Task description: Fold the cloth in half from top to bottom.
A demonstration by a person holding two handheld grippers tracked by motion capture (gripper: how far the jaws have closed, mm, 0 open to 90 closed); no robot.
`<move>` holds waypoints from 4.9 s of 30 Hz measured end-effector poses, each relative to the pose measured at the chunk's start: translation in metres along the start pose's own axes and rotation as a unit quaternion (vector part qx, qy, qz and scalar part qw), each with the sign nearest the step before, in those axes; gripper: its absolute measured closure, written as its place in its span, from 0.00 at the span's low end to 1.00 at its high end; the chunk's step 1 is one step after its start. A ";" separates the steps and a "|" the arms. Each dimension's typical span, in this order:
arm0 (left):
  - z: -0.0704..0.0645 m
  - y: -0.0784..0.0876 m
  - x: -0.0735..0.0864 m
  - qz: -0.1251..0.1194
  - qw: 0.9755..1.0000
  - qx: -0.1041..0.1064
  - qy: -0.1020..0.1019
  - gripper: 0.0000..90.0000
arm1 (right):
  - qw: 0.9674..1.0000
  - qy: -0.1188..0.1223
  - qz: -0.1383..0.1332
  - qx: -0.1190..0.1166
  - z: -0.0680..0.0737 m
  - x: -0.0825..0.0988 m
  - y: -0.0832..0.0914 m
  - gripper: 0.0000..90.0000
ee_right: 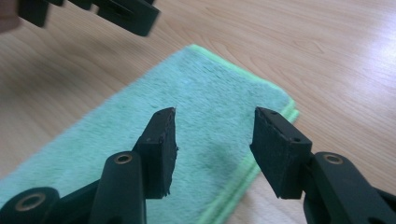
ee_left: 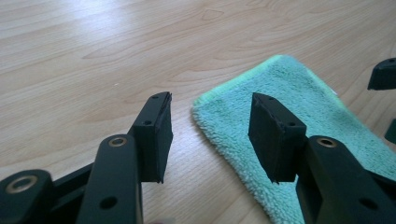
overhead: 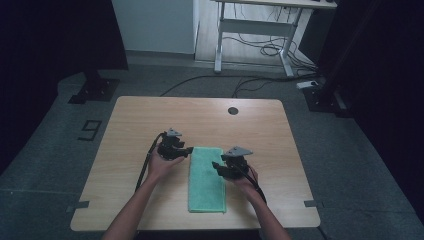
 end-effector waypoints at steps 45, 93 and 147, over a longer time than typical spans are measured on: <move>-0.009 -0.045 0.008 0.022 0.999 0.001 -0.024 0.75 | 0.998 -0.029 0.042 0.025 -0.047 -0.011 -0.059 0.67; -0.011 -0.006 -0.033 -0.049 0.997 0.025 -0.052 0.96 | 0.998 -0.010 -0.062 -0.006 -0.052 -0.057 -0.015 0.91; -0.046 0.038 0.020 -0.071 0.994 0.068 -0.053 0.96 | 0.994 0.011 -0.077 -0.072 -0.010 -0.010 0.025 0.91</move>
Point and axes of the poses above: each handheld gripper's, and its own axes: y roughly backward along the jaws, x roughly out of its underside, z roughly to its left, the point moved 3 cm from there along -y, roughly forward along the jaws, and after that the axes turned 2 degrees about -x, right-handed, at the moved point
